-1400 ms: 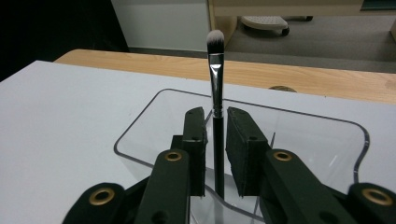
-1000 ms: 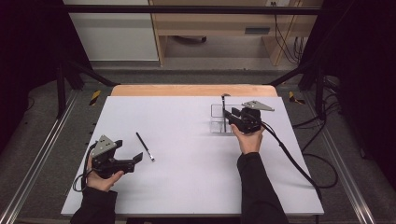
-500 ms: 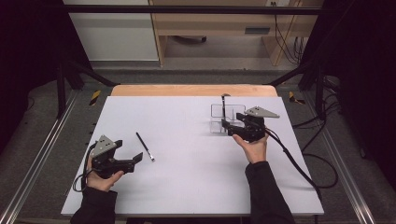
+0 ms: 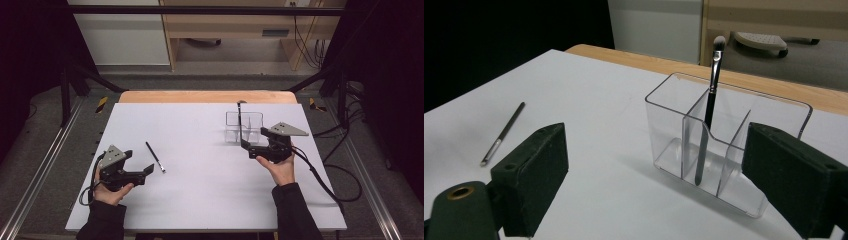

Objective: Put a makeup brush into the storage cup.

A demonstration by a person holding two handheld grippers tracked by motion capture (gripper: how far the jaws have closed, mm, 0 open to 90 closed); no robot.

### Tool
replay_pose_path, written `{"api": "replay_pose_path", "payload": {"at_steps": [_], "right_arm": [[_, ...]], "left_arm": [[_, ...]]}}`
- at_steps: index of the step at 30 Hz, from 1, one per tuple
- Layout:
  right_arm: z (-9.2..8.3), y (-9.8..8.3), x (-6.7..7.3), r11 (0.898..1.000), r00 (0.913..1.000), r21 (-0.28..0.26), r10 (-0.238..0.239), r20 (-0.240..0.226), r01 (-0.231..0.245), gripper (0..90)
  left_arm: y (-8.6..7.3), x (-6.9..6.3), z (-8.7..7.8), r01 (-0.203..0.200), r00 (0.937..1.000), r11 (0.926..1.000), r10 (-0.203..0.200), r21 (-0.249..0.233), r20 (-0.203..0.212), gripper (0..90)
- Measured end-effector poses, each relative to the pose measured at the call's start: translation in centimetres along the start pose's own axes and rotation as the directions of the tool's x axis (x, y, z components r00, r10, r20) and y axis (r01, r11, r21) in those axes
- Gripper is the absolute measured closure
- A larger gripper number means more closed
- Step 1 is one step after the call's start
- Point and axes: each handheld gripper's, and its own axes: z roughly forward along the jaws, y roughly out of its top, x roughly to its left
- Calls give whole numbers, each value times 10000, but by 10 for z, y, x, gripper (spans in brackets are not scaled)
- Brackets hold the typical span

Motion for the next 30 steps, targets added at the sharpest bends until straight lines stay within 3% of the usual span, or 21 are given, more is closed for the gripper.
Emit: {"api": "replay_pose_path", "payload": {"at_steps": [3,9,30], "right_arm": [[-8,-3,1,10000,9997,-94,15,-227,-18,114],[-18,-10,2,10000,9997,5,-10,-253,10,88],[-35,-29,5,9991,9997,343,-244,-57,246,38]], "left_arm": [[0,-1,1,-62,10000,10000,62,49,1,46],[0,-1,1,-46,10000,10000,46,55,4,45],[0,-2,2,-89,10000,9999,89,101,-28,42]]}}
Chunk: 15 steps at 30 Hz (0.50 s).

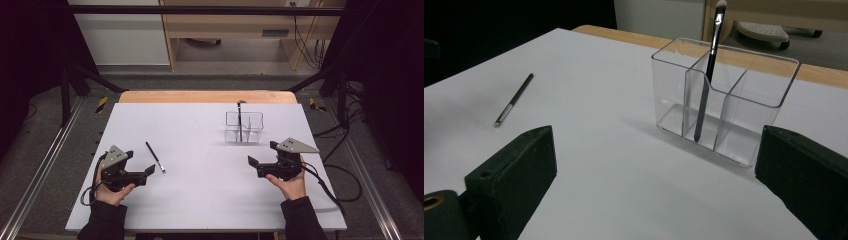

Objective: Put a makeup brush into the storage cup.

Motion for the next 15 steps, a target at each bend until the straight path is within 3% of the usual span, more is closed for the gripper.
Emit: {"api": "replay_pose_path", "payload": {"at_steps": [15], "right_arm": [[-4,-9,0,10000,10000,93,8,20,-8,42]], "left_arm": [[5,7,-3,111,9999,9998,-113,-145,-112,42]]}}
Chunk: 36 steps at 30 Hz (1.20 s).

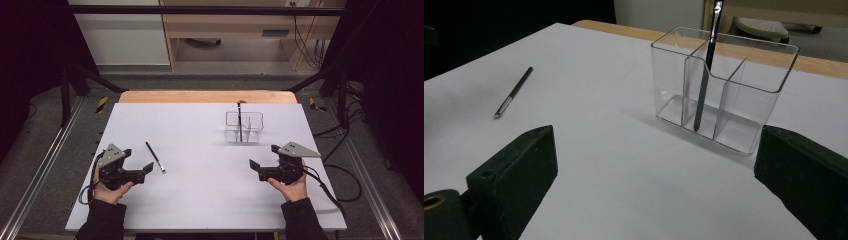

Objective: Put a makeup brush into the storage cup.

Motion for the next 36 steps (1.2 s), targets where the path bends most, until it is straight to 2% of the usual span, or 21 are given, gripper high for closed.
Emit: {"api": "replay_pose_path", "payload": {"at_steps": [4,10,19,26,30,36], "right_arm": [[1,-1,1,10000,10000,46,-77,45,77,42],[-3,0,0,10000,9999,-52,-51,87,52,42],[-4,1,0,9999,9998,-45,-93,146,93,42],[-6,1,0,9999,9998,-87,-75,192,77,42],[-8,2,-1,9999,9998,-118,-89,202,91,42],[-6,1,0,9999,9997,-61,-137,226,138,42]], "left_arm": [[5,10,-5,44,9998,10000,-45,-45,-182,42],[9,18,-6,9,9997,10000,-8,38,-233,42],[18,25,3,-370,9990,9980,381,503,-216,41],[25,28,10,-964,9953,9905,965,978,34,43],[27,30,14,-1426,9897,9822,1402,1222,280,43],[30,33,18,-1776,9831,9741,1691,1403,707,46]]}}
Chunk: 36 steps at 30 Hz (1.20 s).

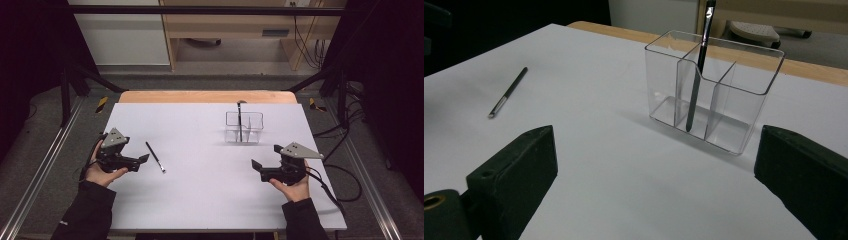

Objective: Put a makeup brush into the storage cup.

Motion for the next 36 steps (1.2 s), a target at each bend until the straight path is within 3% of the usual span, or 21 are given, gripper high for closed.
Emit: {"api": "replay_pose_path", "payload": {"at_steps": [7,11,27,33,36], "right_arm": [[2,-1,1,9999,10000,102,-75,5,75,41],[2,-2,2,9999,10000,111,-87,-25,87,40],[3,-2,2,9999,9999,94,-84,-86,85,41],[2,-2,3,9999,9999,75,-78,-97,79,41],[3,-2,3,10000,9999,67,-72,-109,72,41]], "left_arm": [[0,3,14,-399,9980,9982,376,451,509,49],[0,2,21,-528,9972,9966,493,625,562,49],[-7,-1,53,-1085,9901,9793,910,1706,1073,63],[-9,-5,59,-1226,9897,9720,1048,2006,970,71],[-10,-6,62,-949,9939,9736,808,2076,754,94]]}}
